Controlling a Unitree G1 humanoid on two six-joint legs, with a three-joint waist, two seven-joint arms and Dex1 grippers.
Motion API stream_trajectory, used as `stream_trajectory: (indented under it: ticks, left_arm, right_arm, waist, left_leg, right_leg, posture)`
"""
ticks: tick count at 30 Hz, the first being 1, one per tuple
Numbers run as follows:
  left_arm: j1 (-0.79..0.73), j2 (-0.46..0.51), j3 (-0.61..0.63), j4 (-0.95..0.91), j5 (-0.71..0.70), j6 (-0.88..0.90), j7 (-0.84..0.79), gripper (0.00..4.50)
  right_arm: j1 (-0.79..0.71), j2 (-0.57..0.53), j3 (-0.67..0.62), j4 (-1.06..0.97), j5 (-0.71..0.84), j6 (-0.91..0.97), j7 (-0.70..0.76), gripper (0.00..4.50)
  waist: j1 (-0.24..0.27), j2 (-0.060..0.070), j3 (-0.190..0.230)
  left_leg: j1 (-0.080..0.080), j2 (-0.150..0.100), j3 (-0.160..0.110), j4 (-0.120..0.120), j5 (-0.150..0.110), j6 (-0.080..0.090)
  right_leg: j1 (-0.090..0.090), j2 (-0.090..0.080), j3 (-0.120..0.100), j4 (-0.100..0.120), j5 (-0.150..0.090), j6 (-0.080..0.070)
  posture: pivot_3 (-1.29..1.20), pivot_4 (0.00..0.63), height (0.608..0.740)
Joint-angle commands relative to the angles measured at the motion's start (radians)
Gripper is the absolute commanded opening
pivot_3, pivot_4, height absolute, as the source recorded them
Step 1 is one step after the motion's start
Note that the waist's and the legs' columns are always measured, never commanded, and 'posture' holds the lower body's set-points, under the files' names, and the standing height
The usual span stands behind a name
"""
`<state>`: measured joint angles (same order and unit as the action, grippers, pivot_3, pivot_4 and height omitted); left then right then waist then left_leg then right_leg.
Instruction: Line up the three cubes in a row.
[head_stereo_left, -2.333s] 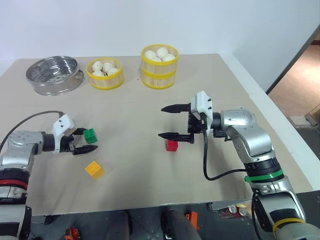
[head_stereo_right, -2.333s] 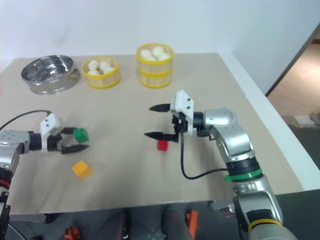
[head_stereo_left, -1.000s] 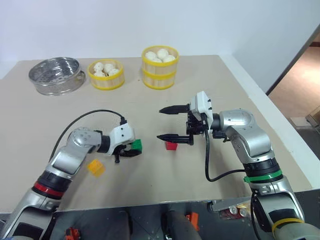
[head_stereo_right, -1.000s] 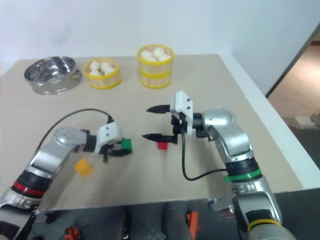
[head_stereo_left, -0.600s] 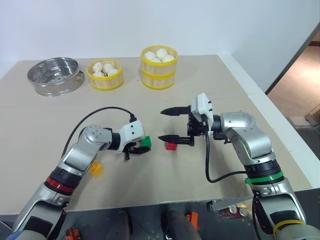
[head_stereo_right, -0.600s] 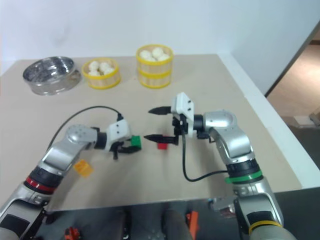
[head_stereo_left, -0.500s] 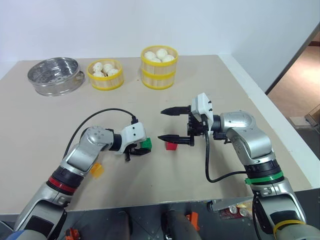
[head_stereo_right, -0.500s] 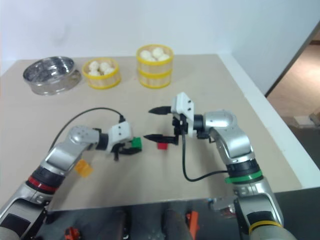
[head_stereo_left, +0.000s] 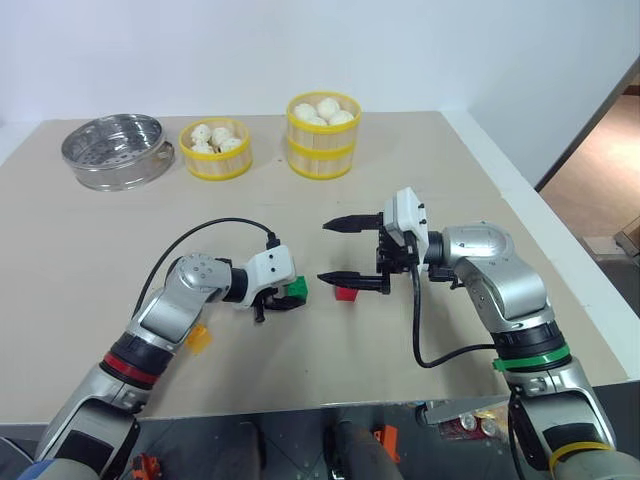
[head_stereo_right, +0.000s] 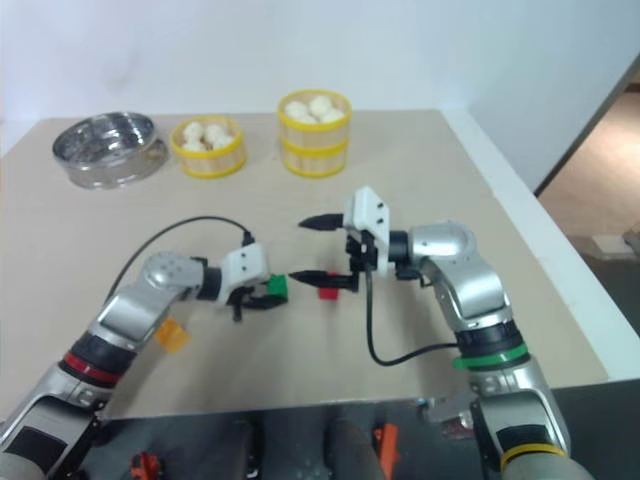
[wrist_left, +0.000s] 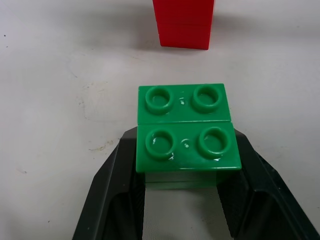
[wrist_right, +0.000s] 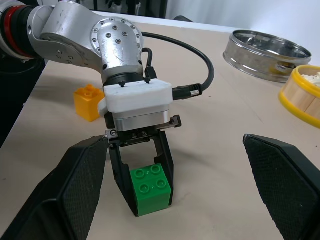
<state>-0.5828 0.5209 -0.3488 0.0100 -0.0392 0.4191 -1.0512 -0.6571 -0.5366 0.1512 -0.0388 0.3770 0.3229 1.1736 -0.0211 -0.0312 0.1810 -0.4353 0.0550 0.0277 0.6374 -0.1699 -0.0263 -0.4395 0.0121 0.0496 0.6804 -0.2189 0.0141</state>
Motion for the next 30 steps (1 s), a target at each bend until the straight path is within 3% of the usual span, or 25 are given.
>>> stream_trajectory:
  ticks: [1, 30]
  left_arm:
    - [-0.014, -0.014, -0.011, -0.002, 0.004, -0.014, 0.003, 1.36]
    - [-0.023, -0.02, -0.007, 0.024, 0.014, -0.02, 0.0, 1.36]
  right_arm:
    - [0.001, -0.01, -0.014, -0.04, 0.009, -0.003, -0.001, 4.5]
    - [0.003, -0.011, -0.007, -0.022, -0.011, -0.025, 0.009, 4.5]
  waist:
    - [0.0, 0.0, 0.0]
    - [-0.004, 0.0, 0.0]
  left_leg:
    - [0.0, 0.0, 0.0, 0.0, 0.0, 0.0]
    - [0.0, -0.001, 0.0, -0.001, 0.0, 0.0]
  right_leg:
    - [0.0, 0.0, 0.0, 0.0, 0.0, 0.0]
    - [-0.001, 0.001, 0.003, 0.0, 0.0, 0.002]
  posture:
    - [0.0, 0.15, 0.74]
    - [0.0, 0.15, 0.74]
